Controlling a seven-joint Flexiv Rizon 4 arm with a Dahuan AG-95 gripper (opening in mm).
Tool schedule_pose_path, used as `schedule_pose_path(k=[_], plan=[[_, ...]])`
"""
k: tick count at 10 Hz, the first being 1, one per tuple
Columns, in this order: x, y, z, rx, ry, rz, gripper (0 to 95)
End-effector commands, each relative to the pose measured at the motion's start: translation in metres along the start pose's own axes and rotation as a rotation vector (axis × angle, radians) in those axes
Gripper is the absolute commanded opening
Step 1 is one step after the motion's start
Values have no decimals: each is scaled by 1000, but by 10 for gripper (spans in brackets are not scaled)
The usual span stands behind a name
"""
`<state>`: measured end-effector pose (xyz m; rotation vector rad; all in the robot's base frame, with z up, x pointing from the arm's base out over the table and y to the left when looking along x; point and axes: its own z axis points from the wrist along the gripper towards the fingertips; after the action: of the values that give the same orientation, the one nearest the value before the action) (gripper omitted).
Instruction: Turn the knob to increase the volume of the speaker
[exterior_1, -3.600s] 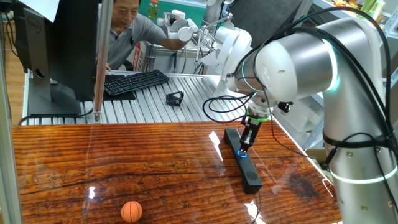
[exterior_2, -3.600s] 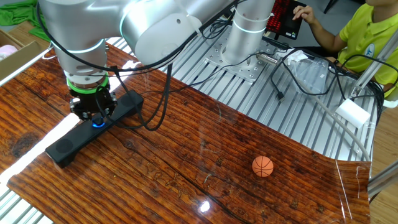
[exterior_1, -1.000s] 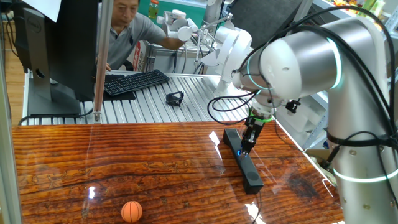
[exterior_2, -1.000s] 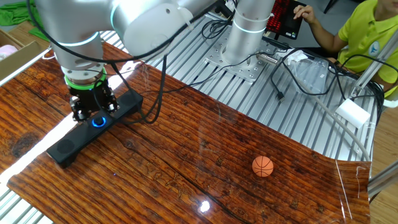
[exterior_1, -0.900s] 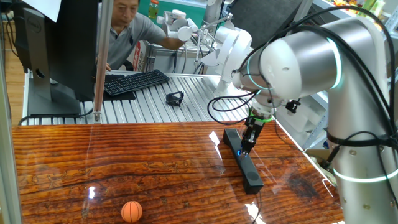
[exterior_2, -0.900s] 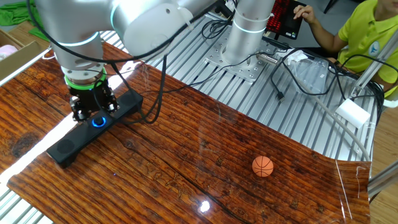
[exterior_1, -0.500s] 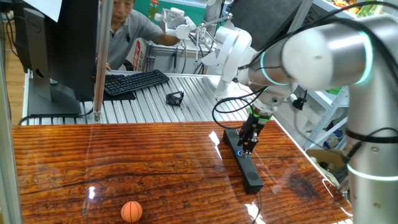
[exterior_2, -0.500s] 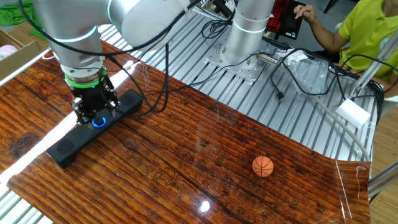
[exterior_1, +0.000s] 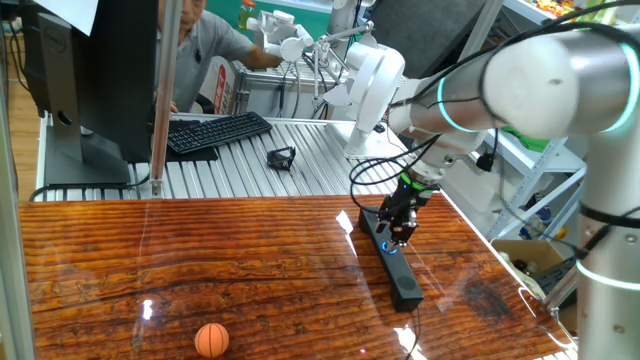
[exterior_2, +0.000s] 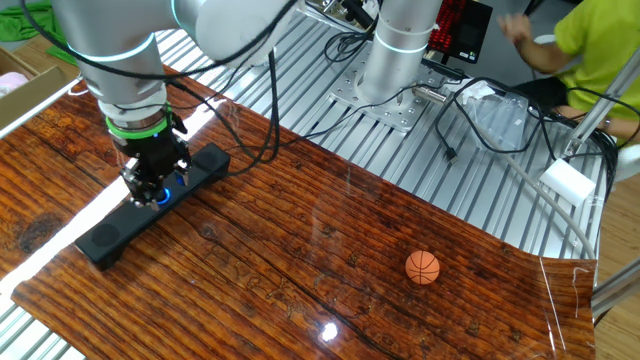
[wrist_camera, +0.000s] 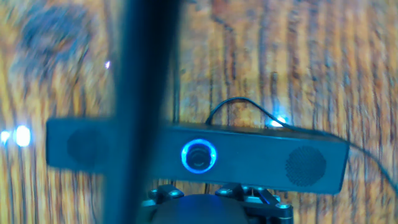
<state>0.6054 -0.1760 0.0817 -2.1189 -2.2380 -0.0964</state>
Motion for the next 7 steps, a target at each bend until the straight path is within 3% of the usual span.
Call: schedule_pose_path(k=[1,2,6,7], plan=[[12,-1,-6,-4,34,-287,570],[14,-1,-6,-10,67,-354,570],[15,-1,-7,-13,72,-533,570],[15,-1,-6,-11,62,-564,570]])
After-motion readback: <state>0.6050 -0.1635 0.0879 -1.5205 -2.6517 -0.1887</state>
